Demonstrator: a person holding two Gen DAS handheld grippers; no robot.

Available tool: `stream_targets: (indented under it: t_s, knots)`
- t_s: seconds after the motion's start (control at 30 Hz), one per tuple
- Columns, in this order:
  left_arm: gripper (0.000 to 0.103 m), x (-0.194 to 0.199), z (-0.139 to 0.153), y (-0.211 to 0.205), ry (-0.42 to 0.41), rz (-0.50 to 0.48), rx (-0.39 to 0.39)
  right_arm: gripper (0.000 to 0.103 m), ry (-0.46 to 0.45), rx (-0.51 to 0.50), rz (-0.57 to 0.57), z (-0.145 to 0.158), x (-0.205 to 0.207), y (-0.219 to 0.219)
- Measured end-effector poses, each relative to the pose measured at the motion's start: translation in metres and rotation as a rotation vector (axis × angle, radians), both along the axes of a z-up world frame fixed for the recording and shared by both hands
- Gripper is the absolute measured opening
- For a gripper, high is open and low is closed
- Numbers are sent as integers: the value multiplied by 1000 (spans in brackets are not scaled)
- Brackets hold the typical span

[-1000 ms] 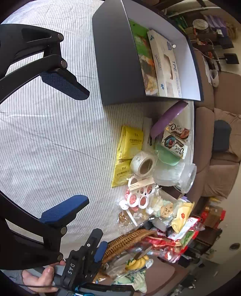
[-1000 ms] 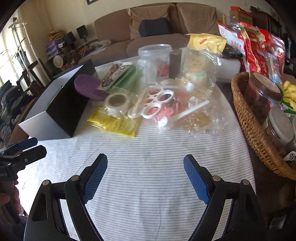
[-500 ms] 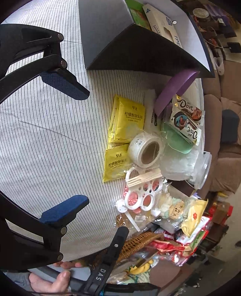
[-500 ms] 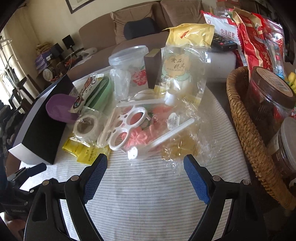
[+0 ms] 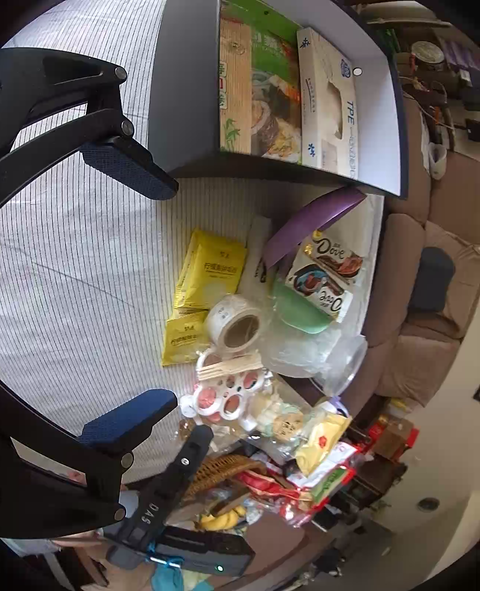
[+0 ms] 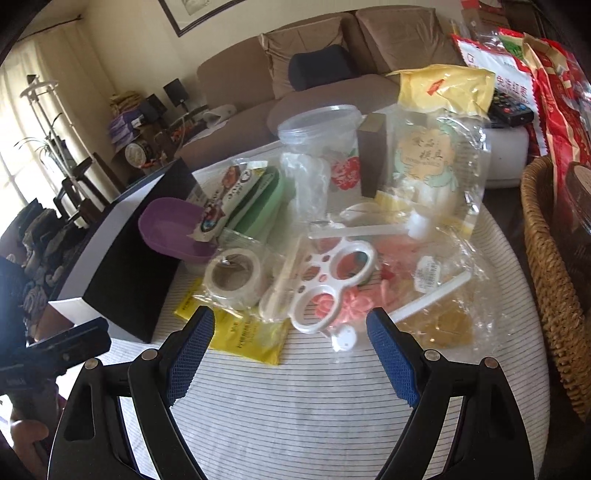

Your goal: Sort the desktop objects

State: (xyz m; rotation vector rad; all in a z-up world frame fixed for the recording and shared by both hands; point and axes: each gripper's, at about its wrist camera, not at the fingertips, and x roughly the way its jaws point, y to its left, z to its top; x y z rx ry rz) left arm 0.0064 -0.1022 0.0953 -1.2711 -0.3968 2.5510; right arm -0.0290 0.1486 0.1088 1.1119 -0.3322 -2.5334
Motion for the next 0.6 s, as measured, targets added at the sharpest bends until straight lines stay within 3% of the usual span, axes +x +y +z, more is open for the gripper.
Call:
stream_targets:
  t_s: [0.13, 0.27, 0.6]
  knots:
    - [103, 4, 14, -18, 53, 39, 25, 87, -24, -34, 41, -8, -2, -18]
    - [103, 4, 20, -33, 56, 54, 57, 87, -43, -66, 57, -15, -3, -30]
    - [103, 12, 35, -60, 90, 81, 178, 87, -18, -37, 73, -15, 1, -50]
